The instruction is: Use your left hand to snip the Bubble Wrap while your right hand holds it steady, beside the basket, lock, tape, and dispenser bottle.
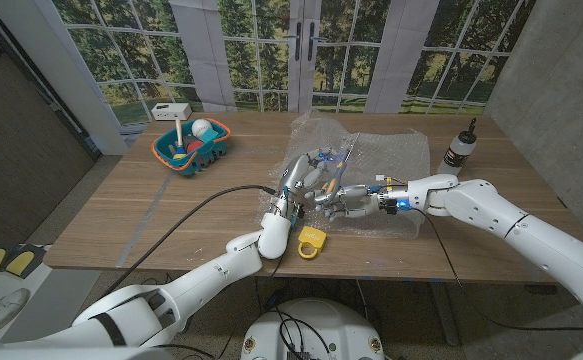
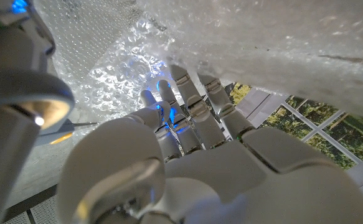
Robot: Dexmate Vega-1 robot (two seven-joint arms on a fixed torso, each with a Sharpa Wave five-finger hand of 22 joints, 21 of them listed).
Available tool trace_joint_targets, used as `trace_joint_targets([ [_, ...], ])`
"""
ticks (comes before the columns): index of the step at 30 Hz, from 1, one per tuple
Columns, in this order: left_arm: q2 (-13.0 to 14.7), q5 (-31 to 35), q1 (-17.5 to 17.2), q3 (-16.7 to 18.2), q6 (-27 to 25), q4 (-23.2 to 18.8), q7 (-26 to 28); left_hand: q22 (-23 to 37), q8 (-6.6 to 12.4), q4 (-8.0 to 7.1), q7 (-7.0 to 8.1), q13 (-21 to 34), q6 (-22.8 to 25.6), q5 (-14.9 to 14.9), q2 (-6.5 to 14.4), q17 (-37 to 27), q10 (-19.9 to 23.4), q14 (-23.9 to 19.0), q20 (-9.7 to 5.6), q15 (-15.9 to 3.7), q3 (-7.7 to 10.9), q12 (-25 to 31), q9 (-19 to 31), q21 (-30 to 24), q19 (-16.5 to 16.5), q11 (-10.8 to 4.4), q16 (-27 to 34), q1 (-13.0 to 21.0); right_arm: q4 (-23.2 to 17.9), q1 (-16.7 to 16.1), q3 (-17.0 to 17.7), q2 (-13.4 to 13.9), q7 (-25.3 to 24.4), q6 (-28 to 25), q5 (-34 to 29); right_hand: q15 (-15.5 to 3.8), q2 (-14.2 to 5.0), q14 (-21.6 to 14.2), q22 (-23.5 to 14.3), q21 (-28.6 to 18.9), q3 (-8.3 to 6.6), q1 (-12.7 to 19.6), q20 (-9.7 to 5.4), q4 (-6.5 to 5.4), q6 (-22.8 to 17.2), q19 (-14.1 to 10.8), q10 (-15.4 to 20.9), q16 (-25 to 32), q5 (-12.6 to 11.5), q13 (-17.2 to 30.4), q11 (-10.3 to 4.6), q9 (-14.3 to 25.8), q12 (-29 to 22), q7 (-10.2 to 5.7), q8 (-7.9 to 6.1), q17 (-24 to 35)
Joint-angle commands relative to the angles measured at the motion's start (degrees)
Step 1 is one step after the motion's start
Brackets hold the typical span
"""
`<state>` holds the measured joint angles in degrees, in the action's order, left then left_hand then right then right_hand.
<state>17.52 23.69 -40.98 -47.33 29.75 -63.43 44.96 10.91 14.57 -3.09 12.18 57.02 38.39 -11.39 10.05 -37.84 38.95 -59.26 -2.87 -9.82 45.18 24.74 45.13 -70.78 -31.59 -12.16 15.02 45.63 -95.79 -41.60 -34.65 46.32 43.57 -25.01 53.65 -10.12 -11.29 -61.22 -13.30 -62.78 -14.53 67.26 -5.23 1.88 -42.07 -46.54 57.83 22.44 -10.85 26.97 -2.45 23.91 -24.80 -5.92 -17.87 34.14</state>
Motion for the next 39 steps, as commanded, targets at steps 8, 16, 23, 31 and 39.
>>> trace_joint_targets([
  [8,0.9,0.3,-1.7,1.5,-0.8,-3.5,0.0,-0.1,-0.99,0.81,0.06,-0.3,0.7,0.4,0.1,-0.4,0.5,-0.1,-8.07,-3.32,0.85,-0.3,-1.2,-0.8,0.5,-0.02,-1.1,-1.3,-1.7,-0.5,0.3,0.8,-0.7,-0.3,0.6,-2.70,0.63,-0.1,0.1,-1.1,-1.14,-0.1,-7.33,0.00,-6.2,0.5,4.3,-0.3,0.3,-0.1,-4.27,1.1,-0.3,6.29,-0.27,0.5],
  [16,1.4,0.5,-2.4,2.2,-0.7,-5.0,0.2,-0.1,-1.33,1.41,0.02,-0.4,0.8,0.5,0.1,-0.6,0.5,-0.3,-7.84,-3.32,1.10,-0.3,-2.1,-1.2,1.0,-0.04,-1.5,-1.8,-2.3,-0.5,0.2,0.9,-0.9,-0.8,0.9,-2.73,0.78,-0.3,0.3,-1.5,-1.59,-0.4,-7.33,-0.04,-6.3,0.6,4.4,-0.4,0.4,-0.2,-4.36,1.7,-0.4,6.04,-0.29,0.7],
  [23,1.8,0.8,-2.8,2.8,-0.5,-6.2,0.3,0.2,-2.56,2.96,-0.56,-2.8,-0.1,1.0,0.3,-0.1,-0.5,0.8,-7.15,-3.41,1.39,-1.6,-3.6,-2.2,3.1,-0.06,-2.7,-1.9,-3.0,-0.6,0.5,1.1,-1.1,-0.6,1.3,-2.73,0.92,-0.5,0.4,-1.8,-1.84,-0.6,-7.33,-0.05,-6.4,0.7,4.5,-0.3,0.4,-0.4,-4.36,2.1,-0.5,6.04,-0.33,1.0],
  [31,1.5,0.9,-2.7,2.9,-0.4,-5.8,0.1,-0.1,-2.94,3.90,-0.64,-4.3,0.0,1.1,0.2,0.9,-0.2,2.6,-6.41,-3.42,1.34,-2.0,-5.1,-2.5,5.1,-0.11,-3.4,-2.3,-3.2,-1.0,0.9,1.2,-1.3,-0.6,1.9,-2.57,2.10,-0.6,0.5,-2.5,-1.60,-1.4,-7.32,0.19,-7.2,0.5,5.1,-0.2,0.7,-0.7,-4.50,2.3,-0.8,5.86,-0.27,1.5],
  [39,1.1,1.0,-2.3,2.9,0.0,-5.0,0.3,-0.3,-2.92,4.39,-0.82,-4.2,0.4,1.1,0.3,1.2,0.2,3.1,-6.19,-3.41,1.36,-1.6,-6.1,-2.5,6.1,-0.10,-3.4,-2.6,-2.7,-1.4,0.9,0.9,-0.1,0.8,2.1,-2.26,5.09,-0.5,1.0,-3.6,0.59,-5.3,-7.22,-0.53,-5.1,-0.1,4.9,-0.2,1.1,-1.1,-4.41,1.5,-0.8,6.25,1.99,2.3],
])
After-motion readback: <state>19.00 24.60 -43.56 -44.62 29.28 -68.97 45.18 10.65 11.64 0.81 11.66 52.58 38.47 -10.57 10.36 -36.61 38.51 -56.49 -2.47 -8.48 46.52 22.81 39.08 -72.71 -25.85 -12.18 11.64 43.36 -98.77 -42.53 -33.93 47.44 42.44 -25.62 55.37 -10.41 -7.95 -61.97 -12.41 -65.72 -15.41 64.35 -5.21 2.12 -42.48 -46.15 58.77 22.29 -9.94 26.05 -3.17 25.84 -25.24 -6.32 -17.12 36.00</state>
